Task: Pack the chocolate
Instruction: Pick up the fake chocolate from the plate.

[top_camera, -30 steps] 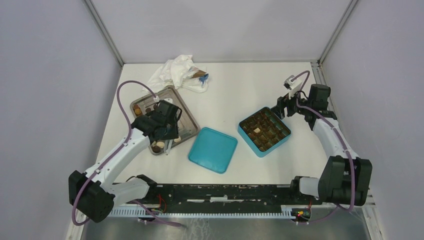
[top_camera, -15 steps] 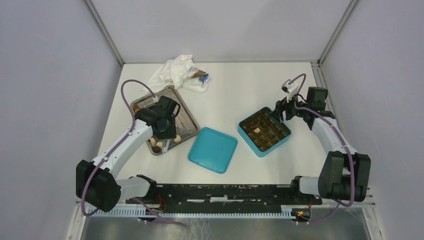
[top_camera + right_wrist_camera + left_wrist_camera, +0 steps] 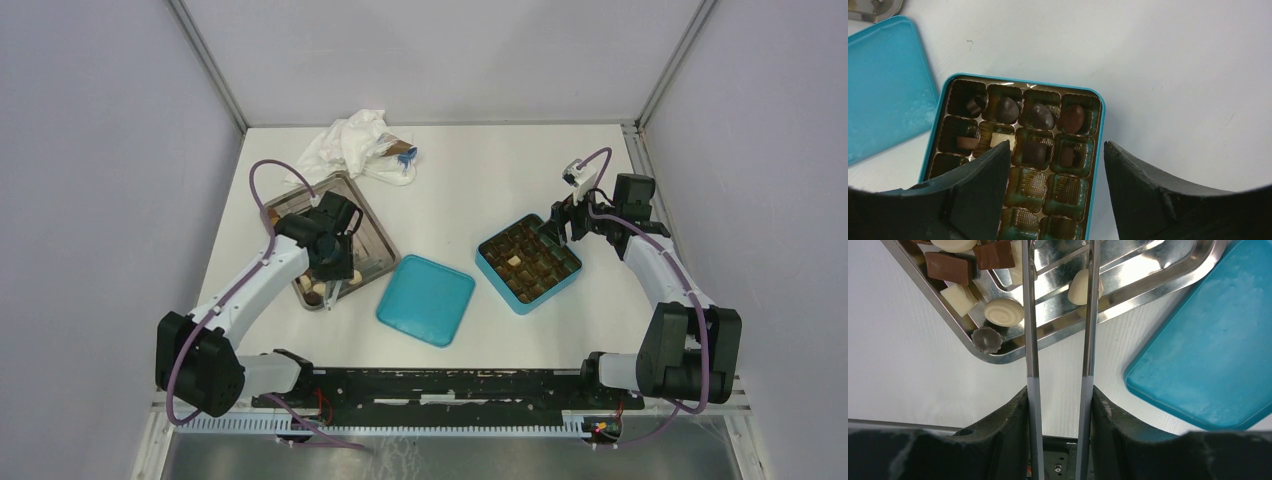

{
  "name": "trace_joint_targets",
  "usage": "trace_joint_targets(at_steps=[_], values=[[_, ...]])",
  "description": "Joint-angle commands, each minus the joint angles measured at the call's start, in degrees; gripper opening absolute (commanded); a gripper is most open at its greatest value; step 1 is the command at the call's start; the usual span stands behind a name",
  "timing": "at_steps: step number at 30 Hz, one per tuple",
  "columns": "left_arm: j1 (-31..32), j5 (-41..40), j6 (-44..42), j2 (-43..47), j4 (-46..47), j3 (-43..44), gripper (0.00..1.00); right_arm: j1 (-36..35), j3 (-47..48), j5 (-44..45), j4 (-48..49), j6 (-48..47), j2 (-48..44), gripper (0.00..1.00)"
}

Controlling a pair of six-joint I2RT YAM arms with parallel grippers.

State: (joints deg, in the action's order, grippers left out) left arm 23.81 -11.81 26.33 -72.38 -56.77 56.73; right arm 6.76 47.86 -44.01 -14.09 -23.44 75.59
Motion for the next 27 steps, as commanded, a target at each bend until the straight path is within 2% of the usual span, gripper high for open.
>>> trace_joint_targets(at_steps=[1, 14, 27], values=[[-0.2, 0.8, -2.6, -0.2, 0.6, 1.9, 0.48, 0.0, -0.3, -1.3, 1.2, -0.6, -0.3, 0.74], [-0.3, -2.0, -2.6, 0.7, -0.5, 4.2, 0.49, 0.0, -0.3, -1.4, 1.0, -0.9, 0.0, 0.74], [-0.4, -2.2, -3.0, -0.9, -0.3, 2.6, 0.49, 0.0, -0.3, -1.5, 0.9, -1.1, 0.3, 0.74]])
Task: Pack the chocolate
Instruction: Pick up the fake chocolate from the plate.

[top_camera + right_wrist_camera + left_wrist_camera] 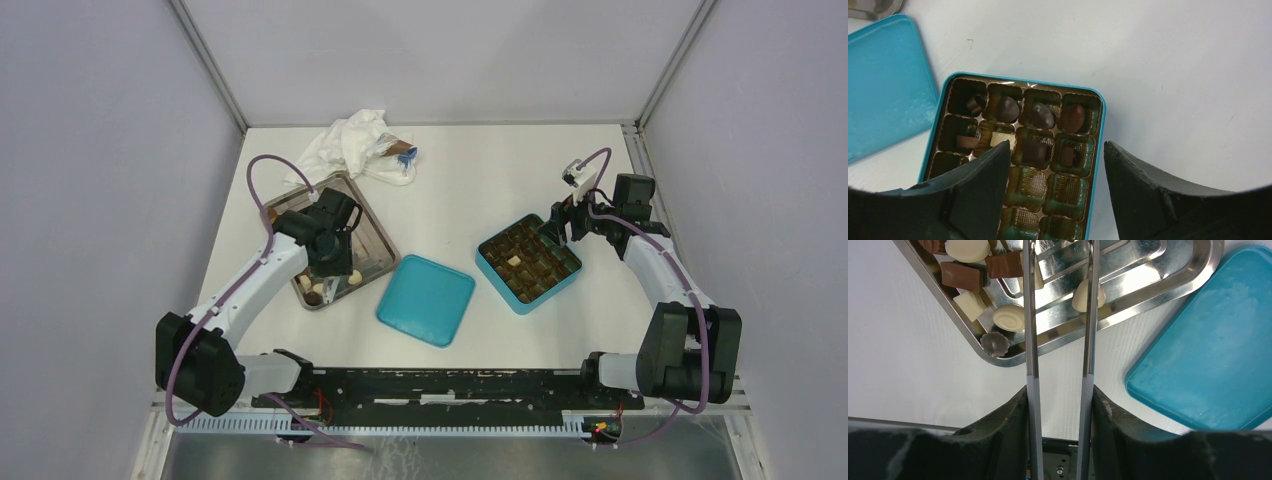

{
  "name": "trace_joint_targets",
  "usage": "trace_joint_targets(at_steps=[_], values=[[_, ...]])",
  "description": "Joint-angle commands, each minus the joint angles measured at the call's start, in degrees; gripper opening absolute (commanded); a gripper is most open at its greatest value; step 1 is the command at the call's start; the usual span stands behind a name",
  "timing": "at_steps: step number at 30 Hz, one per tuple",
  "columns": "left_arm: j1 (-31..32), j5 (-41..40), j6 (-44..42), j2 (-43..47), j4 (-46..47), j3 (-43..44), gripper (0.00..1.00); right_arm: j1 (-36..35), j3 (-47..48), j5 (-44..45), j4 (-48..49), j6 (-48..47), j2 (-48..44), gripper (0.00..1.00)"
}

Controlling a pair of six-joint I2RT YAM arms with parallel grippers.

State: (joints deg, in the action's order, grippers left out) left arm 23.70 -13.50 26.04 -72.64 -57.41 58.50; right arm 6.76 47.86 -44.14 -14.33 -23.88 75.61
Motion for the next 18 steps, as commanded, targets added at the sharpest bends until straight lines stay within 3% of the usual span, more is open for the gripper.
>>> trace_joint_targets(at_steps=[1, 12, 14, 18], values=[[-0.3, -0.3, -2.8, -0.7, 0.5, 0.7, 0.48, 0.0, -0.3, -1.3, 1.1, -0.6, 0.2, 0.74], [-0.3, 1.1, -3.3, -2.5, 0.7, 0.3, 0.45, 0.0, -0.2, -1.3, 1.1, -0.6, 0.4, 0.74], [-0.4, 1.3, -3.2, -2.7, 0.7, 0.3, 0.42, 0.0, -0.2, -1.3, 1.1, -0.6, 0.4, 0.74], [-0.4, 0.9, -3.1, -2.5, 0.7, 0.4, 0.26, 0.0, -0.2, -1.3, 1.0, -0.7, 0.3, 0.74]])
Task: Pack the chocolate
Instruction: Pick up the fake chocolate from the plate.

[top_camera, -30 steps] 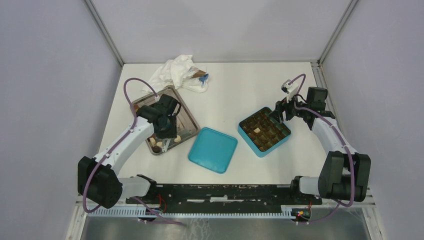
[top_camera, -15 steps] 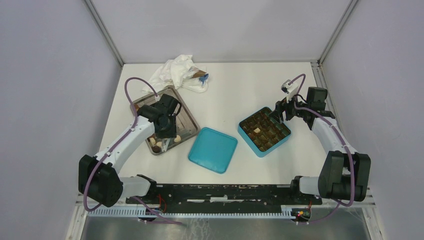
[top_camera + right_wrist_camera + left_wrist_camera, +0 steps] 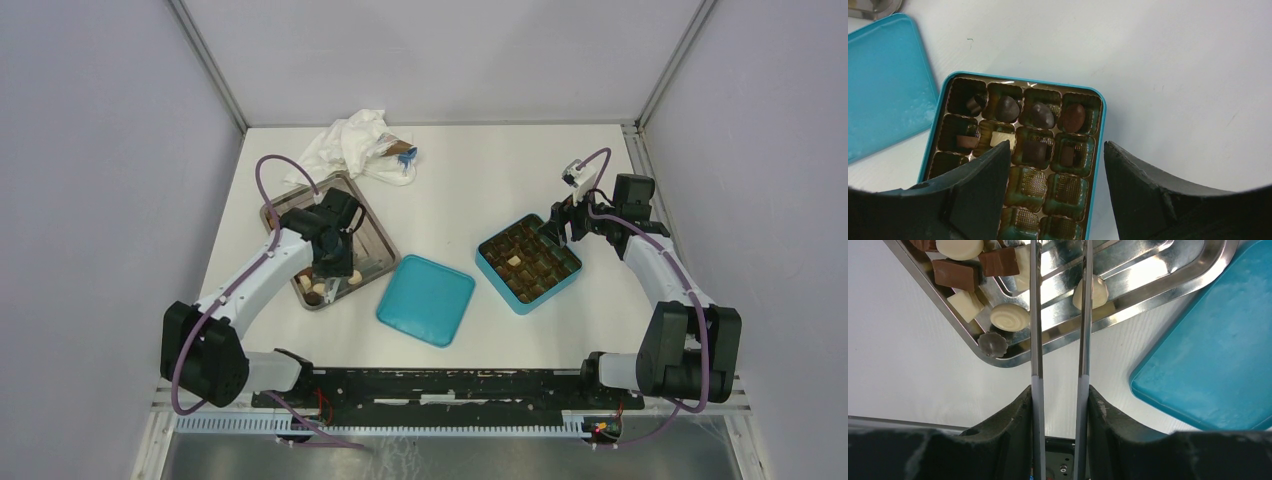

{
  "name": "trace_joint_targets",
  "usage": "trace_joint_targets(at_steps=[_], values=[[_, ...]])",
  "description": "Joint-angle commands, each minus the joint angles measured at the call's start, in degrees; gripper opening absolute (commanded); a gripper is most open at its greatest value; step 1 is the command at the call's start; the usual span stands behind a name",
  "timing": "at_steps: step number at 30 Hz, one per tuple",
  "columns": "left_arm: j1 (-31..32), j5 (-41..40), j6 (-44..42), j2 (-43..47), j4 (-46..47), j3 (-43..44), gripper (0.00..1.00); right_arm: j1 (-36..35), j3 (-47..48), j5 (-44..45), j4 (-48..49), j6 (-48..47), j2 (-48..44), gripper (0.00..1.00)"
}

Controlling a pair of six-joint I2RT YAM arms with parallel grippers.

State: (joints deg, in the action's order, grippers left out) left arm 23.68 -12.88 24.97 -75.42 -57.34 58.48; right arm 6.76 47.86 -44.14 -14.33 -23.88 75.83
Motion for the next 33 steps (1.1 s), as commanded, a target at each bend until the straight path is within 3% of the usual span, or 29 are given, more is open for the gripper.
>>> trace_joint_targets(at_steps=[1, 6, 13, 19, 27, 33], values=[[-0.4, 0.3, -2.0, 0.6, 0.6, 0.5, 0.21, 0.0, -0.2, -1.3, 1.0, -0.7, 0.0, 0.74], [-0.3, -0.1, -1.6, 2.9, 0.3, 1.1, 0.02, 0.0, -0.2, -1.3, 1.1, -0.7, 0.1, 0.74], [-0.3, 1.0, -1.1, 7.3, 0.8, 2.1, 0.02, 0.0, -0.4, -1.6, 1.0, -1.0, 0.2, 0.74], [0.0, 11.3, -1.5, 13.9, 6.2, 1.3, 0.02, 0.0, -0.6, -1.5, 1.0, -2.0, -0.2, 0.74], [2.0, 26.3, 1.5, 21.5, 19.6, -3.5, 0.02, 0.4, 0.0, 10.8, -0.4, -6.2, -0.8, 0.73], [7.0, 27.8, 4.2, 21.5, 27.1, -5.5, 0.02, 0.5, 1.7, 13.5, -4.0, -9.7, 2.0, 0.64]])
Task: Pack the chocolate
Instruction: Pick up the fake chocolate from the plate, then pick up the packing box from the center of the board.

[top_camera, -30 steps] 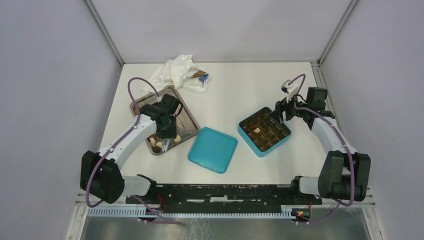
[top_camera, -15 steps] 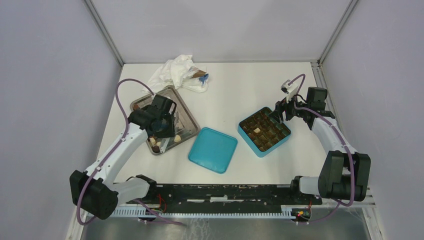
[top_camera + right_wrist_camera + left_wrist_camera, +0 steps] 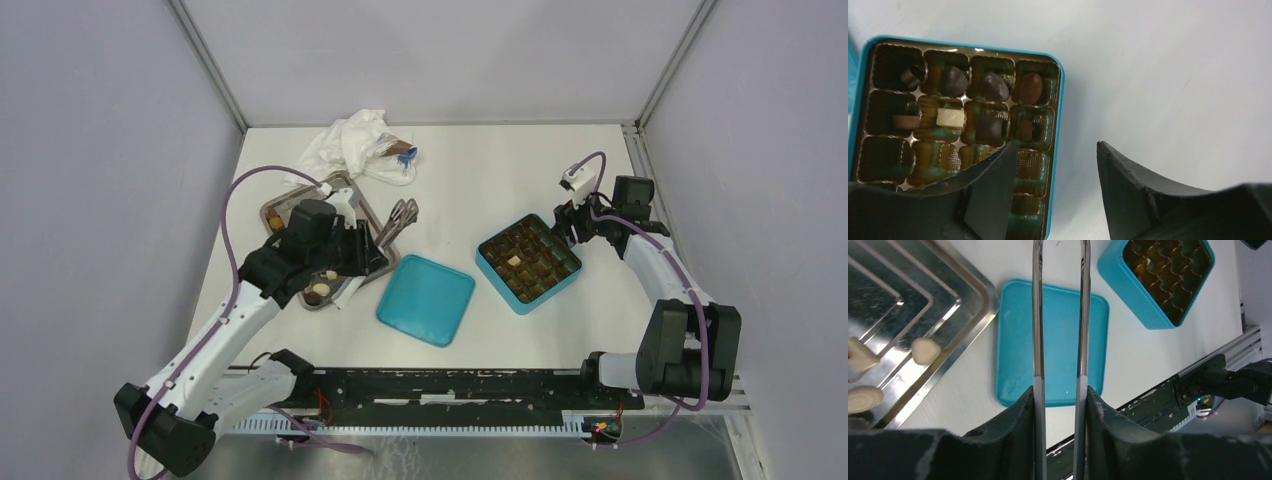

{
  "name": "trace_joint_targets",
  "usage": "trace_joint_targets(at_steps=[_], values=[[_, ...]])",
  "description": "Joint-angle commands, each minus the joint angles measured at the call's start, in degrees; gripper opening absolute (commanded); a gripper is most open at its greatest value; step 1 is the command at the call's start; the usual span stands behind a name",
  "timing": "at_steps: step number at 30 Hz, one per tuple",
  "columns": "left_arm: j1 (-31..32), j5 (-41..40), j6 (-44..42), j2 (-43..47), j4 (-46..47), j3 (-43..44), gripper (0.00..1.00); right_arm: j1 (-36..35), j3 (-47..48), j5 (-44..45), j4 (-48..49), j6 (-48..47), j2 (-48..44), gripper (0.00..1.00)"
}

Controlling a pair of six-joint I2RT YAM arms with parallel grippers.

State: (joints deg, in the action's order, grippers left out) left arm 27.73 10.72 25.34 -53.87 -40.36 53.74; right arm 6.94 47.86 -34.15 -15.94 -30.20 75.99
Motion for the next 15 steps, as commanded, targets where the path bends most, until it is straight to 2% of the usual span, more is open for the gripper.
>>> trace_joint_targets(at_steps=[1, 8, 15], values=[[4.2, 3.9, 4.2, -0.3, 11.3, -0.8, 0.02, 0.4, 2.1, 3.5, -3.3, -4.1, 2.5, 0.63], [14.7, -2.1, 6.0, -4.9, 17.7, -0.3, 0.02, 1.2, 4.0, 3.8, -9.0, -8.3, 5.4, 0.51], [20.1, -4.1, 6.5, -10.2, 22.0, 0.8, 0.02, 2.0, 3.0, 3.7, -9.5, -9.2, 6.5, 0.47]])
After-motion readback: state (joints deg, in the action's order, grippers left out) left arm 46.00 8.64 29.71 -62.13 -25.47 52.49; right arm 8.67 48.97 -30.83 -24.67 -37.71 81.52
